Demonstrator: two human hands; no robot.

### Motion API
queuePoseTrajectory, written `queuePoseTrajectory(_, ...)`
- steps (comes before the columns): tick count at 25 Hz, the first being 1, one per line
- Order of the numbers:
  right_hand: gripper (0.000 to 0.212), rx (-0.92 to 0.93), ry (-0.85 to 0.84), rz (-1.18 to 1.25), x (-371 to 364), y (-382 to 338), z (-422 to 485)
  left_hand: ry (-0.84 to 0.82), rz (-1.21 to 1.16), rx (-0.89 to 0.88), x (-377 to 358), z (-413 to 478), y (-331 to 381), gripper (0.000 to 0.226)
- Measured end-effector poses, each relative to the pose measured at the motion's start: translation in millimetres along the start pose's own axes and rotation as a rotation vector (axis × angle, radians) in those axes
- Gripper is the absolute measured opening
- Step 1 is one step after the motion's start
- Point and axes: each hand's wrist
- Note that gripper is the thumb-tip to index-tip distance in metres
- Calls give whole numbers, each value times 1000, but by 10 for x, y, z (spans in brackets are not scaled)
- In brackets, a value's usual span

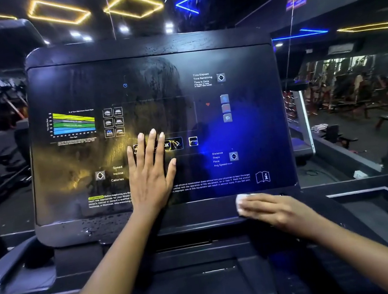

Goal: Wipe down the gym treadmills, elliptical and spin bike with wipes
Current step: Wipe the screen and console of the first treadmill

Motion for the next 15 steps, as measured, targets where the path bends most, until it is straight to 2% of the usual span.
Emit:
queuePoseTrajectory(2,44,-87,7,-6,117,102,-87,0,4,5,-1,0,5,58)
queuePoseTrajectory(5,40,-152,136,-1,163,7,370,-3,6,6,2,2,2,58)
queuePoseTrajectory(7,34,-59,203,28,39,-202,844,-2,2,2,3,1,-6,58)
queuePoseTrajectory(9,35,45,187,42,-106,-409,1156,-2,-3,-1,4,-1,-9,58)
queuePoseTrajectory(12,53,32,156,85,-111,-378,1063,-7,-7,-4,5,6,-14,58)
queuePoseTrajectory(15,52,-36,119,2,-40,-175,598,-22,-9,0,4,2,-21,58)
Point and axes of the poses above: each hand's wrist, its own z-axis towards the middle knuckle, its own x-axis out of the back of the hand, y = z × x, and after that the axes turned 15 degrees about -z, right-handed
